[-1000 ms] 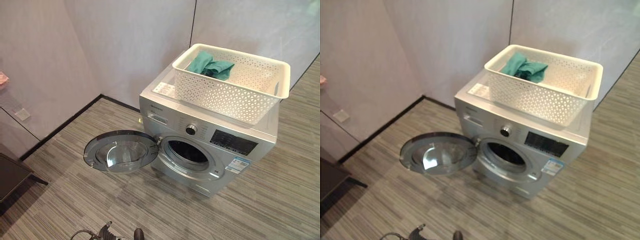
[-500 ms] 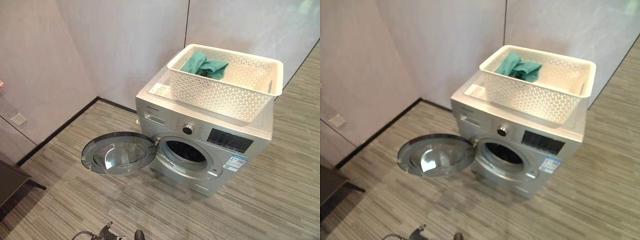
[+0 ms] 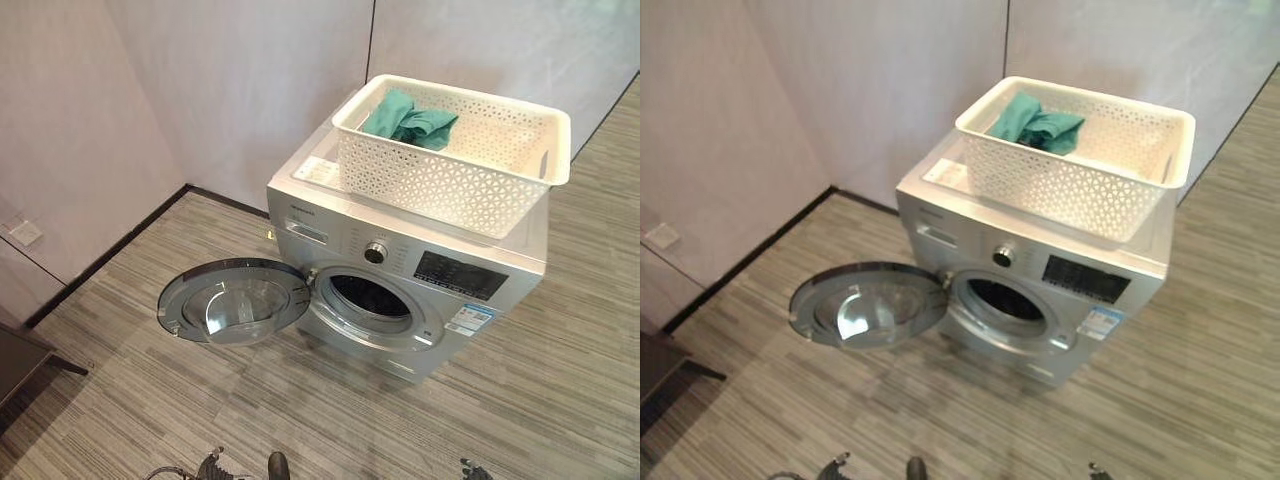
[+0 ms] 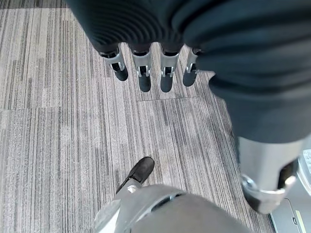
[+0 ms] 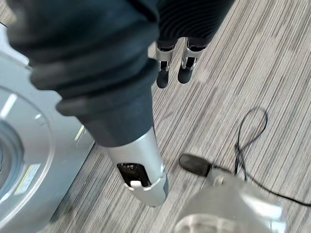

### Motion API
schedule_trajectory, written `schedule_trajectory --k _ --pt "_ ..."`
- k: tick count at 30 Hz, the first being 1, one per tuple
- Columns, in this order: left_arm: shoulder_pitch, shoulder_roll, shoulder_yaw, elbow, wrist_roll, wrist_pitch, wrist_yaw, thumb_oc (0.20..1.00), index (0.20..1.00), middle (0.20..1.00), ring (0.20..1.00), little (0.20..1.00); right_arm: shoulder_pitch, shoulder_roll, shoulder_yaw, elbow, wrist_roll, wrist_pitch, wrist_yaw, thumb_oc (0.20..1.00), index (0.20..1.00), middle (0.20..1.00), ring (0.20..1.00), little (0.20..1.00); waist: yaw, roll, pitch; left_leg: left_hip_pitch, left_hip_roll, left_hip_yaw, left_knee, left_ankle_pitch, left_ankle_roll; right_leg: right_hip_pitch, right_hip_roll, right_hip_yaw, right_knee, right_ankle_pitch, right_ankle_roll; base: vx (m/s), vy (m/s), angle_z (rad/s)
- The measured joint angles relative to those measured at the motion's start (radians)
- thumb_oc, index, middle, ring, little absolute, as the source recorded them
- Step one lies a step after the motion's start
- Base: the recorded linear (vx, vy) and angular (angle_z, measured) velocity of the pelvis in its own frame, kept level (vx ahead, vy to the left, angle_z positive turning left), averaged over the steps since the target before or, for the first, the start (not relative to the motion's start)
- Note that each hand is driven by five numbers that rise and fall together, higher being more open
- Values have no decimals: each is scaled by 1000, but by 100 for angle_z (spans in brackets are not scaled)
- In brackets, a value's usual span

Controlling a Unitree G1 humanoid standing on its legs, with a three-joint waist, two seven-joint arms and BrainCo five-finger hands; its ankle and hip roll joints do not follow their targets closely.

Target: Grab the laundry basket,head to the washer,open it,put in the laundry and shut it.

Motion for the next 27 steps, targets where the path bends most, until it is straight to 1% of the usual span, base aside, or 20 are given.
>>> schedule_trajectory --k 2,3,4,5,6,7,9,10,11,12,14,15,16,17,19,21,23,25,26,27 --pt "10 4 22 1 0 2 1 1000 1000 1000 1000 1000 29 -69 -94 -130 -22 -5 -41 1000 1000 1000 1000 1000 -23 5 -3 -7 0 2 0 0 1 -10 -4 3 0 4 2 0 36 -5" --pt "11 4 23 0 0 2 2 1000 1000 1000 1000 1000 30 -106 -135 -171 -24 -5 -75 1000 1000 1000 1000 1000 -25 4 -3 -7 0 4 0 0 1 -10 -5 5 0 5 3 -4 35 -4" --pt "10 3 23 0 0 2 2 1000 1000 1000 1000 1000 31 -110 -144 -177 -24 -7 -83 1000 1000 1000 1000 1000 -26 4 -3 -7 0 4 0 0 1 -10 -5 5 0 6 3 -5 24 -3" --pt "8 -3 22 0 0 1 8 1000 1000 1000 1000 1000 20 -114 -166 -179 -21 -19 -112 1000 1000 1000 1000 1000 -26 1 -3 -7 0 5 0 0 1 -11 -4 6 0 6 3 0 0 0" --pt "8 -6 20 0 0 1 13 1000 1000 1000 1000 1000 12 -113 -164 -179 -16 -25 -128 1000 1000 1000 1000 1000 -27 -1 -2 -7 0 7 0 1 1 -11 -4 7 0 7 2 -13 12 -4" --pt "5 -10 19 1 -1 -1 19 1000 1000 1000 1000 1000 4 -105 -153 -177 -14 -29 -132 1000 1000 1000 1000 1000 -26 -4 -2 -6 1 8 0 1 1 -12 -2 9 0 7 1 -23 10 -4" --pt "4 -20 19 0 -2 -1 28 1000 1000 1000 1000 1000 -18 -76 -58 -179 -17 -35 -128 1000 1000 1000 1000 1000 -24 -2 -2 -6 2 11 0 1 1 -13 -1 10 0 8 1 -10 1 -2" --pt "-1 -22 17 -2 -2 -2 29 1000 1000 1000 1000 1000 -18 -69 12 -179 -25 -44 -112 1000 1000 1000 1000 1000 -23 -1 -1 -6 1 11 0 1 1 -13 0 11 0 8 1 0 0 0" --pt "-4 -22 16 -4 -2 -2 30 1000 1000 1000 1000 1000 -25 -60 35 -175 -26 -45 -100 1000 1000 1000 1000 1000 -18 0 0 -6 0 11 0 1 1 -13 1 10 1 9 2 0 0 0" --pt "-4 -20 10 -5 -2 -2 32 1000 1000 1000 1000 1000 -44 -57 89 -162 -36 -45 -83 1000 1000 1000 1000 1000 -16 3 1 -6 -1 10 0 1 1 -12 0 9 4 9 2 0 0 0" --pt "-4 -21 9 -6 -2 -2 32 1000 1000 1000 1000 1000 -60 -55 118 -164 -59 -45 -72 1000 1000 1000 1000 1000 -14 5 3 -7 -2 9 0 1 1 -11 -1 8 4 10 3 -8 0 2" --pt "-6 -19 8 -8 -1 -2 32 1000 1000 1000 1000 1000 -72 -60 153 -166 -102 -47 -56 1000 1000 1000 1000 1000 -15 5 5 -7 -3 5 0 1 1 -10 -1 5 4 10 4 -16 -1 6" --pt "-7 -20 7 -8 -1 -3 32 1000 1000 1000 1000 1000 -82 -59 163 -165 -112 -47 -52 1000 1000 1000 1000 1000 -13 5 5 -7 -3 3 0 1 2 -9 -1 4 4 10 4 -15 -2 6" --pt "-7 -20 4 -8 0 -3 32 1000 1000 1000 1000 1000 -91 -63 184 -165 -129 -47 -46 1000 1000 1000 1000 1000 -7 5 5 -7 -3 3 0 1 2 -8 0 2 2 10 4 0 0 0" --pt "-13 -18 -23 -8 5 -4 31 1000 1000 1000 1000 1000 -114 -82 263 -174 -176 -49 -30 1000 1000 1000 1000 1000 2 6 7 -8 -3 1 0 2 2 -9 0 1 0 10 4 0 0 0" --pt "-15 -20 -22 -18 7 -9 31 1000 1000 1000 1000 1000 -126 -83 270 -183 -196 -60 -17 1000 1000 1000 1000 1000 15 7 9 -8 -3 -2 0 3 2 -7 0 -3 0 10 4 -5 6 4" --pt "-12 -20 -21 -18 8 -9 32 1000 1000 1000 1000 1000 -145 -104 285 -258 -222 -62 -16 1000 1000 1000 1000 1000 22 15 16 -9 -4 -2 0 4 2 -7 0 -4 0 10 4 0 0 0" --pt "-9 -20 -20 -17 8 -10 35 1000 1000 1000 1000 1000 -152 -145 279 -458 -221 -71 -17 1000 1000 1000 1000 1000 26 16 18 -10 -4 -3 0 4 2 -8 -1 -8 0 10 4 1 3 2" --pt "-9 -20 -19 -19 8 -11 39 1000 1000 1000 1000 1000 -159 -153 266 -522 -221 -94 -19 1000 1000 1000 1000 1000 26 14 20 -10 -4 -5 0 4 2 -7 -1 -11 0 10 4 6 6 4" --pt "-11 -21 -19 -18 10 -11 40 1000 1000 1000 1000 1000 -179 -155 266 -549 -221 -100 -18 1000 1000 1000 1000 1000 29 10 23 -10 -5 -5 0 4 2 -6 0 -13 0 10 4 8 3 7"
